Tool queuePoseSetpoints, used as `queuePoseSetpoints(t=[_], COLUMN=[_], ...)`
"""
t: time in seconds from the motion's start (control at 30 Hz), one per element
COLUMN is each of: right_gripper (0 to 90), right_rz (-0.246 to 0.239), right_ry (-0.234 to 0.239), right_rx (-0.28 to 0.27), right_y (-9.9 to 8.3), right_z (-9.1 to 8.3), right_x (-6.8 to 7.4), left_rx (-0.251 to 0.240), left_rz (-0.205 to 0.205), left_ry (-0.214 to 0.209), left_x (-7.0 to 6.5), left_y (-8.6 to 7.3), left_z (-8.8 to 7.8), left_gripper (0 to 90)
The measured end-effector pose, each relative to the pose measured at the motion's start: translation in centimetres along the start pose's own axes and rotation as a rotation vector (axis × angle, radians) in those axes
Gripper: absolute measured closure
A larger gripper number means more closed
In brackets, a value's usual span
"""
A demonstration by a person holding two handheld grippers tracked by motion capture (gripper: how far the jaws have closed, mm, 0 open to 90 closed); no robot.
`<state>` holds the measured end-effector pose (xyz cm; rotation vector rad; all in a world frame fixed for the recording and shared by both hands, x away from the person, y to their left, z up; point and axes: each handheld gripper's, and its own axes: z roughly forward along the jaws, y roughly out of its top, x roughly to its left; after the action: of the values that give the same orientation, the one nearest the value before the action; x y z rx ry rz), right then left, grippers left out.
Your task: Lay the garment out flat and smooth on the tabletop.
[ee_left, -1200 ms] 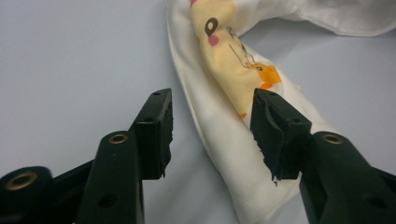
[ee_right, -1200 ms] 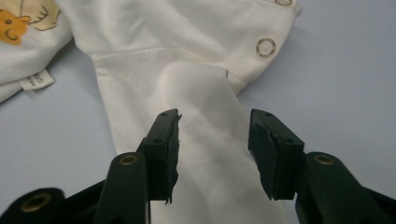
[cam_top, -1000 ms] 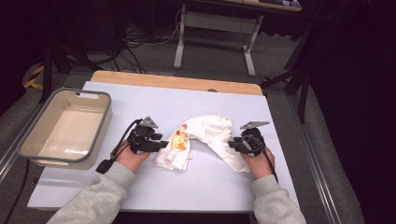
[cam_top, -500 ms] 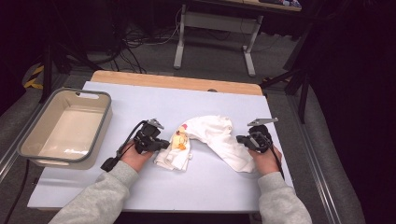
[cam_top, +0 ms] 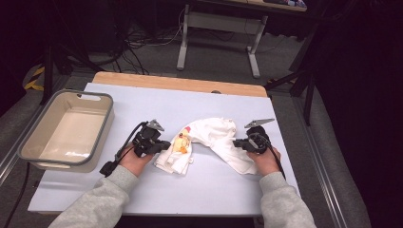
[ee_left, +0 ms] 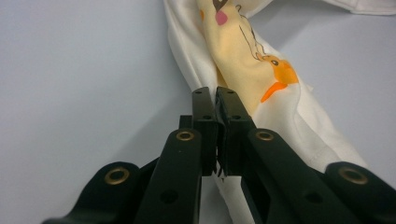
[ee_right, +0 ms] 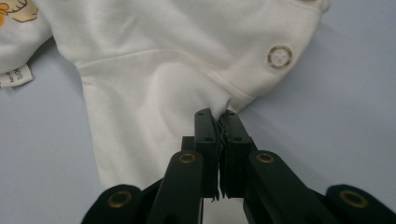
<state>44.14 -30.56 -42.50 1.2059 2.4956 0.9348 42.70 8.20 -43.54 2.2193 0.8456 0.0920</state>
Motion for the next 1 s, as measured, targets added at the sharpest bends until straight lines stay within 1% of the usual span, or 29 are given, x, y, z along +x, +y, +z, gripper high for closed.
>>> queuePoseSetpoints(t=[0.07,0.13,0.2,0.27,0.3,0.33,0.37,0.4,0.43,0.5,0.53,0.57,0.6,0.63,0.67,0.7,0.73,0.77,0.8,0.83,0.87,0.9,0.93,0.97,1.0], right_gripper=[88.3,88.4,88.4,88.4,88.4,88.4,88.4,88.4,88.4,88.3,88.3,88.2,87.6,87.0,87.0,80.0,74.8,71.2,67.4,67.4,61.8,55.5,55.5,52.5,52.5], right_rz=[-0.003,0.003,0.014,0.025,0.035,0.050,0.056,0.062,0.075,0.108,0.111,0.121,0.136,0.142,0.142,0.138,0.129,0.123,0.123,0.123,0.123,0.115,0.115,0.107,0.107], right_ry=[-0.004,-0.038,-0.058,-0.096,-0.111,-0.132,-0.148,-0.162,-0.178,-0.227,-0.241,-0.258,-0.278,-0.286,-0.286,-0.271,-0.270,-0.265,-0.263,-0.263,-0.257,-0.261,-0.261,-0.243,-0.243], right_rx=[-0.005,-0.014,-0.019,-0.023,-0.028,-0.037,-0.047,-0.055,-0.060,-0.071,-0.072,-0.076,-0.073,-0.074,-0.074,-0.073,-0.074,-0.074,-0.077,-0.077,-0.084,-0.103,-0.103,-0.122,-0.122], right_y=[0.1,0.2,0.3,0.3,0.3,0.3,0.2,0.2,0.2,0.1,0.1,0.0,-0.1,-0.3,-0.3,-0.6,-0.7,-0.8,-0.9,-0.9,-0.9,-1.1,-1.1,-1.2,-1.2], right_z=[-0.3,-1.3,-2.1,-2.9,-3.4,-3.9,-4.3,-4.6,-4.9,-5.3,-5.4,-5.4,-5.3,-5.2,-5.2,-4.7,-4.5,-4.4,-4.4,-4.4,-4.4,-4.5,-4.5,-4.7,-4.7], right_x=[-0.1,-0.4,-0.8,-1.4,-1.8,-2.2,-2.6,-2.9,-3.2,-4.4,-4.7,-5.0,-5.2,-5.3,-5.3,-5.2,-5.0,-4.8,-4.6,-4.6,-4.3,-3.7,-3.7,-2.9,-2.9], left_rx=[-0.002,-0.014,-0.018,-0.027,-0.031,-0.038,-0.039,-0.046,-0.052,-0.060,-0.060,-0.062,-0.060,-0.059,-0.059,-0.050,-0.050,-0.042,-0.041,-0.041,-0.047,-0.053,-0.053,-0.059,-0.062], left_rz=[0.002,0.002,0.002,0.000,0.006,0.003,0.011,0.001,0.002,0.012,0.020,0.014,0.018,0.019,0.019,0.009,0.009,0.015,0.023,0.023,0.014,0.003,0.003,0.004,-0.002], left_ry=[0.000,-0.005,-0.015,-0.032,-0.043,-0.053,-0.061,-0.077,-0.097,-0.095,-0.088,-0.086,-0.082,-0.068,-0.068,-0.042,-0.042,-0.003,0.018,0.018,0.026,0.032,0.032,0.042,0.042], left_x=[0.0,-0.2,-0.3,-0.6,-0.8,-1.0,-1.1,-1.4,-1.6,-2.0,-2.1,-2.0,-1.9,-1.8,-1.8,-1.6,-1.6,-1.4,-1.3,-1.3,-1.1,-0.9,-0.9,-0.8,-0.8], left_y=[0.0,0.0,-0.1,-0.1,-0.1,0.0,0.0,0.0,0.1,0.1,0.2,0.2,0.1,0.1,0.1,0.0,0.0,-0.1,-0.2,-0.2,-0.4,-0.6,-0.6,-0.7,-0.8], left_z=[-0.2,-0.5,-0.6,-0.8,-1.0,-1.1,-1.2,-1.3,-1.4,-1.4,-1.5,-1.4,-1.4,-1.3,-1.3,-1.1,-1.1,-1.0,-1.1,-1.1,-1.1,-1.2,-1.2,-1.4,-1.4], left_gripper=[87.1,87.1,87.0,86.9,87.0,87.0,87.0,87.0,86.9,86.8,86.8,86.7,86.5,86.3,86.2,86.1,86.1,86.0,86.0,86.1,86.1,86.2,86.3,86.4,86.4])
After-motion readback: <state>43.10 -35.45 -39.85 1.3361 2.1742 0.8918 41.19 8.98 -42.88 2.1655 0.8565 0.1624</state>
